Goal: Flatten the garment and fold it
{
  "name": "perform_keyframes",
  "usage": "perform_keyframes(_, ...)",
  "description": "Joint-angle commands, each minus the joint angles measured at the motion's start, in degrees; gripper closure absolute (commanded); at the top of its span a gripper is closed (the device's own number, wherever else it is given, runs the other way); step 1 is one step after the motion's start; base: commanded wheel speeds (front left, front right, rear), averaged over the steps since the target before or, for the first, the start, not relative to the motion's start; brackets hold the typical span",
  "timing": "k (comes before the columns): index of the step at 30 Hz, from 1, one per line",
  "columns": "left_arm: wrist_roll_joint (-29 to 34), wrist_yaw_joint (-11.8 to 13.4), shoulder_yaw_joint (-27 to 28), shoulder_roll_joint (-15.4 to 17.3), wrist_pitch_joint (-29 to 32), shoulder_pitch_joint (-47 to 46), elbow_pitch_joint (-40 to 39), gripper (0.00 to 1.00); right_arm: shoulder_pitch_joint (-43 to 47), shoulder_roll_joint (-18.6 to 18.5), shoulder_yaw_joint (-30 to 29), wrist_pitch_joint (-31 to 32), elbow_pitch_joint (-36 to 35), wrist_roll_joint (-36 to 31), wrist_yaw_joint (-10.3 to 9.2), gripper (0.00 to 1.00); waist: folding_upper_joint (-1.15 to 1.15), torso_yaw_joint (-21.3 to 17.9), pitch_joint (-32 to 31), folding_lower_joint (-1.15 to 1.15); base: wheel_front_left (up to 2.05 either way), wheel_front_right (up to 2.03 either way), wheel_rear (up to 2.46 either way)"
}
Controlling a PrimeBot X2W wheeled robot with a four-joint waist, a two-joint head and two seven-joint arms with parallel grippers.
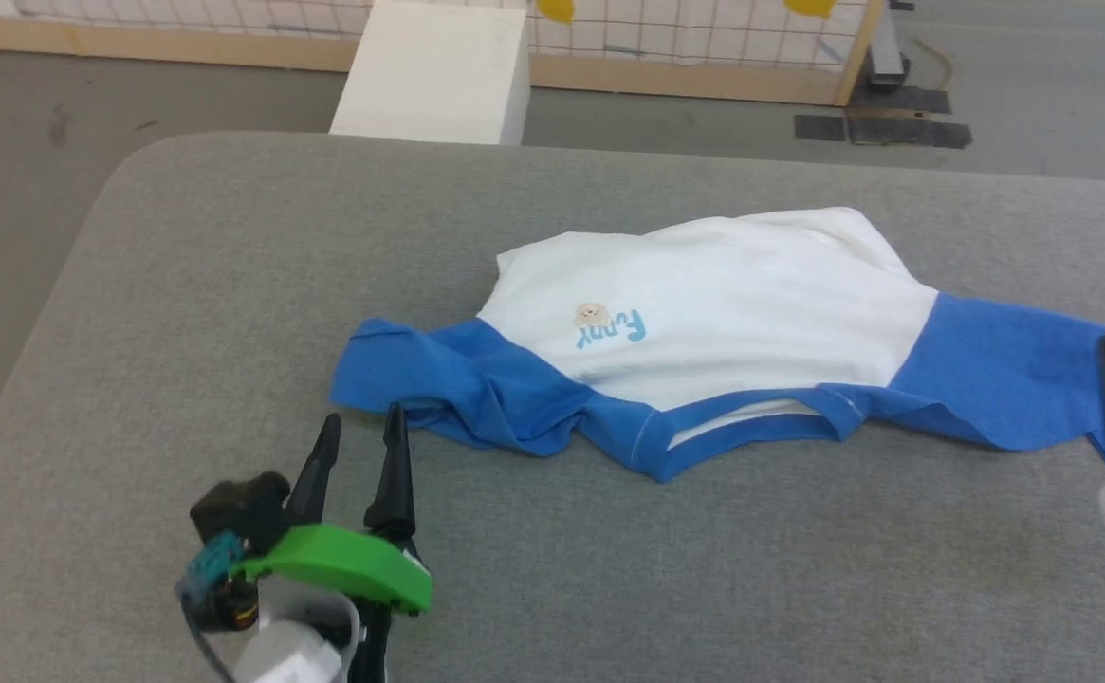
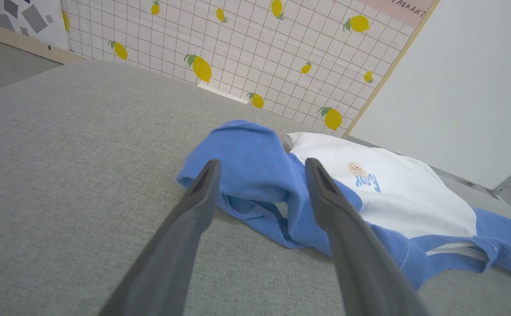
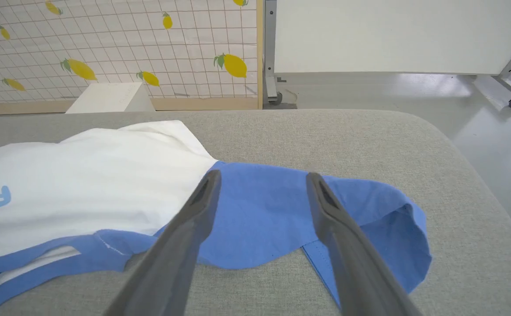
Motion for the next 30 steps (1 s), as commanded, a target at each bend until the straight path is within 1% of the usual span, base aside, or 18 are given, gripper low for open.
perform_keyframes(1, -1.07, 0.88, 0.16, 0.00, 2.25, -2.35, 0.91, 0.00, 1.15, 1.05, 0.34, -0.79, -0.69, 0.27, -0.10, 0.00, 0.00, -1.21, -0.25, 0.00, 0.00, 0.00, 0.00)
perform_keyframes(3, -1.96, 2.23, 0.87, 0.23, 5.56, -5.12, 2.10, 0.00, 2.09, 2.26, 0.92, -1.30, -0.99, 0.26, -0.10, 0.00, 0.00, -1.72, 0.09, 0.00, 0.00, 0.00, 0.00)
perform_keyframes(5, -2.63, 4.11, 0.92, 0.61, 11.14, -8.15, 3.68, 0.00, 2.91, 3.38, 1.26, -1.63, -1.20, 0.22, -0.10, 0.00, 0.00, -2.23, 0.63, 0.00, 0.00, 0.00, 0.00)
perform_keyframes(7, -3.58, 6.41, 0.92, 0.79, 18.00, -11.07, 5.42, 0.00, 3.54, 4.07, 1.52, -1.82, -1.06, 0.01, -0.10, 0.00, 0.00, -2.75, 1.16, 0.00, 0.00, 0.00, 0.00)
perform_keyframes(8, -3.32, 8.01, 0.73, 1.18, 21.58, -12.61, 6.17, 0.00, 3.77, 4.37, 1.62, -1.93, -0.93, -0.13, -0.10, 0.00, 0.00, -3.06, 1.47, 0.00, 0.00, 0.00, 0.00)
perform_keyframes(10, -2.89, 10.35, -0.02, 2.05, 28.57, -14.76, 7.53, 0.00, 3.89, 4.81, 1.80, -2.18, -0.65, -0.17, -0.10, 0.00, 0.00, -3.75, 2.14, 0.00, 0.00, 0.00, 0.00)
perform_keyframes(13, -2.85, 11.71, -1.13, 2.83, 35.51, -16.74, 8.07, 0.00, 3.87, 4.99, 1.79, -2.58, -0.02, -0.32, -0.10, 0.00, 0.00, -4.60, 2.94, 0.00, 0.00, 0.00, 0.00)
perform_keyframes(16, -3.19, 11.94, -1.56, 2.94, 37.73, -17.33, 7.52, 0.00, 3.70, 4.87, 1.68, -3.17, 0.57, -0.51, -0.10, 0.00, 0.00, -5.24, 3.66, 0.00, 0.00, 0.00, 0.00)
perform_keyframes(17, -3.27, 12.02, -1.48, 2.90, 37.51, -17.29, 7.34, 0.26, 3.71, 4.82, 1.66, -3.31, 0.70, -0.59, -0.10, 0.00, 0.00, -5.32, 3.79, 0.00, 0.00, 0.00, 0.00)
perform_keyframes(19, -3.61, 11.89, -1.30, 2.74, 36.59, -16.97, 7.03, 0.96, 3.72, 4.87, 1.48, -3.54, 0.94, -0.64, -0.10, 0.00, 0.00, -5.40, 3.97, 0.00, 0.00, 0.00, 0.00)
perform_keyframes(20, -4.04, 11.65, -1.14, 2.61, 36.09, -16.71, 6.81, 1.00, 3.77, 4.87, 1.38, -3.59, 1.03, -0.77, -0.10, 0.00, 0.00, -5.35, 4.02, 0.00, 0.00, 0.00, 0.00)
perform_keyframes(25, -6.89, 10.54, 0.79, 2.13, 33.18, -14.61, 3.45, 1.00, 4.05, 4.94, 1.14, -3.74, 1.54, -1.16, -0.10, 0.00, 0.00, -4.20, 3.59, 0.00, 0.00, 0.00, 0.00)
perform_keyframes(28, -8.81, 10.03, 2.19, 2.38, 32.48, -10.24, -0.41, 1.00, 4.39, 5.11, 1.38, -3.75, 1.93, -1.27, -0.10, 0.00, 0.00, -3.25, 2.85, 0.00, 0.00, 0.00, 0.00)
perform_keyframes(30, -9.80, 10.45, 2.77, 2.74, 33.50, -5.96, -2.83, 1.00, 4.79, 5.20, 1.43, -3.75, 2.18, -1.26, -0.10, 0.00, 0.00, -2.44, 2.44, 0.00, 0.00, 0.00, 0.00)
